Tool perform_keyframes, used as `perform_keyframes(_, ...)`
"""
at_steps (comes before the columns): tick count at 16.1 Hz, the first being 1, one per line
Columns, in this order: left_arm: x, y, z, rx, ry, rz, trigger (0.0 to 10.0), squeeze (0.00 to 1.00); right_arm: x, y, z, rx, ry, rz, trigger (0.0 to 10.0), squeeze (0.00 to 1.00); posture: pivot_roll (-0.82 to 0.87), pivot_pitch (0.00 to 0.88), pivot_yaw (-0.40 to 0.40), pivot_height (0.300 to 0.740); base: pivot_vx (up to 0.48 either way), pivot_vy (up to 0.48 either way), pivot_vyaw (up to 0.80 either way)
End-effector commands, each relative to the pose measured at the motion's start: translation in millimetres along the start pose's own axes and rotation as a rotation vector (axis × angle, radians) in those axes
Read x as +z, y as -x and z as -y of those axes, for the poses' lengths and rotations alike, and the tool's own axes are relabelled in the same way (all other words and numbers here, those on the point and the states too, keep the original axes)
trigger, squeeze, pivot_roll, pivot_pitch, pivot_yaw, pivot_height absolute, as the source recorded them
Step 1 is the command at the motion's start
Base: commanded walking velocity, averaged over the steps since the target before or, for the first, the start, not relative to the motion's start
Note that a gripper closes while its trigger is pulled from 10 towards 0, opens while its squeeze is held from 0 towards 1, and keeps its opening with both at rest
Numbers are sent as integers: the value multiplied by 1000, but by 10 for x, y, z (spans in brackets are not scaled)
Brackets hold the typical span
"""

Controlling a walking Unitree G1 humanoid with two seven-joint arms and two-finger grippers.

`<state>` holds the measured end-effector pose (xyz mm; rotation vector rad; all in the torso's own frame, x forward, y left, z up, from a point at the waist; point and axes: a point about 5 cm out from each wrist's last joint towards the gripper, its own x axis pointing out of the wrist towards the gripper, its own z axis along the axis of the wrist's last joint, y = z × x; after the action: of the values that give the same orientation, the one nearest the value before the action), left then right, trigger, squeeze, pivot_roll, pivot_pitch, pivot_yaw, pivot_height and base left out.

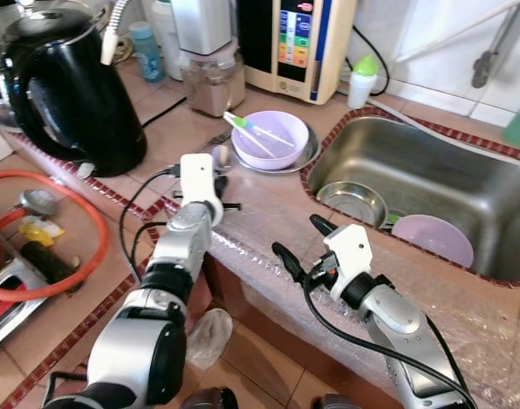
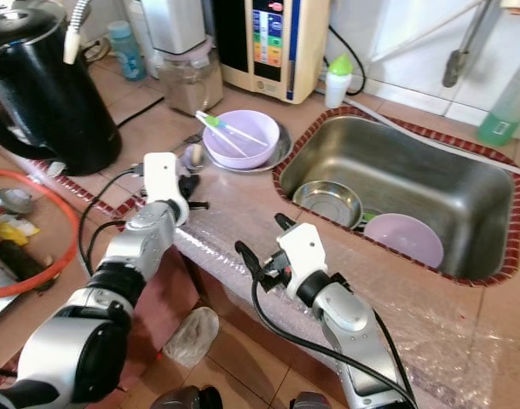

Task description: Kitchen organization

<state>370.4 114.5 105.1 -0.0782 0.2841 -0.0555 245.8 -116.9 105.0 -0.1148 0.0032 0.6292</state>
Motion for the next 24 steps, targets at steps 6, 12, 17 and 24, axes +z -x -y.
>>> perform_keyframes(6, -86, 103, -242, 143, -18, 48, 0, 0, 32, -22, 26, -6, 8, 10, 10000, 0, -100, 20, 52, 740, 0, 0, 0)
perform_keyframes(12, 21, 146, -162, 83, 36, 187, 0, 0, 40, -42, 44, -21, 12, 17, 10000, 0, -94, 22, 47, 740, 0, 0, 0)
perform_keyframes(17, 266, 179, -115, 35, 18, 357, 0, 0, 47, -58, 63, -35, 16, 21, 10000, 0, -101, 18, 49, 740, 0, 0, 0)
perform_keyframes(24, 260, 197, -104, 74, 23, 261, 10000, 1000, 44, -68, 56, -38, 17, 25, 10000, 0, -94, 20, 49, 740, 0, 0, 0)
